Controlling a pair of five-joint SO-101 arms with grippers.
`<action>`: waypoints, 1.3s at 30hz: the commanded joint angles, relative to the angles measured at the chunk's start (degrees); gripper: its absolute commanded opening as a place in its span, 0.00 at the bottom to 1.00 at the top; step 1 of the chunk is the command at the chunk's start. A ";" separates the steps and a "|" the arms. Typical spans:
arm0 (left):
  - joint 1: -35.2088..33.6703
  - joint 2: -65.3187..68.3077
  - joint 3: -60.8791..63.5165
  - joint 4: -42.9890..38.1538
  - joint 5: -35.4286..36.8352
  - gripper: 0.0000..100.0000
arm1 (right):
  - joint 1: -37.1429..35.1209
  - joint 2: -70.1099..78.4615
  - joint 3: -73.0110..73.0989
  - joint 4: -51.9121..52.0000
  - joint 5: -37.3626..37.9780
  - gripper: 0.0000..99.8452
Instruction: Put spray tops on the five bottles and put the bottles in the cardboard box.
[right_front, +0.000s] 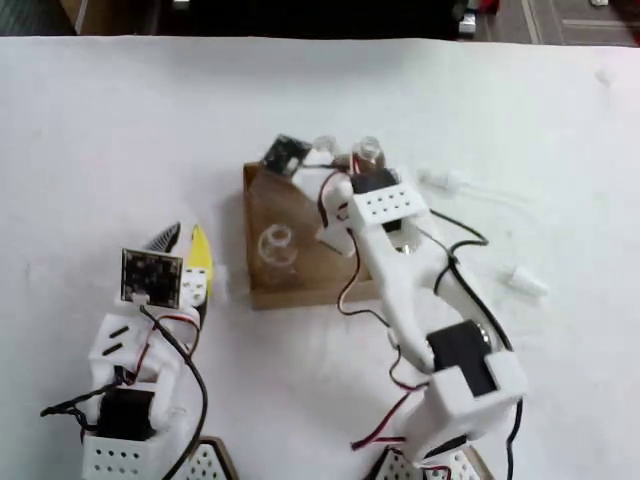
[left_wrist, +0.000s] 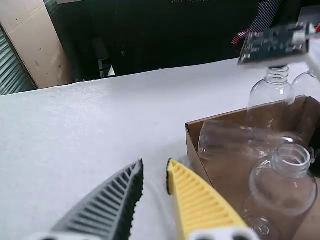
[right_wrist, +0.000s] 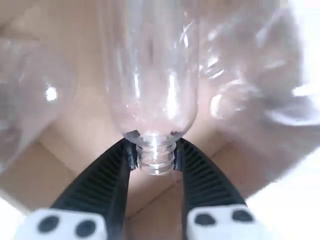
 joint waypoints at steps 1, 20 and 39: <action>-0.04 -0.84 -0.70 -1.85 0.70 0.08 | -0.40 -7.25 -5.01 3.74 0.35 0.03; -3.91 -0.84 -20.66 -1.23 14.15 0.20 | -6.37 -17.80 -32.18 39.08 0.00 0.02; -1.71 -0.66 -19.34 -3.08 17.49 0.21 | -19.12 -32.92 -27.08 38.99 -0.35 0.02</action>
